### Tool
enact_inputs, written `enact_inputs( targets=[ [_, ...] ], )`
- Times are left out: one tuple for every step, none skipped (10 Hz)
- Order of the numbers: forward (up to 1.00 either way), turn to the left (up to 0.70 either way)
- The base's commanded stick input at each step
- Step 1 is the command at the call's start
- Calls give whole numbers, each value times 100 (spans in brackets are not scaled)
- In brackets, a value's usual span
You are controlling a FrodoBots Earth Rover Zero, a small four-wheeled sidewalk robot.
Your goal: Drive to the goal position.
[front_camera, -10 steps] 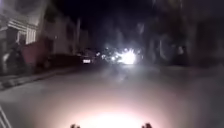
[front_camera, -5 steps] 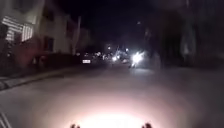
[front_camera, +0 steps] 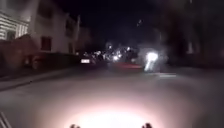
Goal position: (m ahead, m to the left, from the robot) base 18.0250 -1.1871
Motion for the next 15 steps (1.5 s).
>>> enact_inputs(
  targets=[
    [85, 0],
    [85, 0],
    [85, 0],
    [85, 0],
    [85, 0],
    [85, 0],
    [85, 0],
    [85, 0],
    [85, 0],
    [85, 0],
    [85, 0],
    [85, 0],
    [85, 0],
    [85, 0],
    [85, 0]
  ],
)
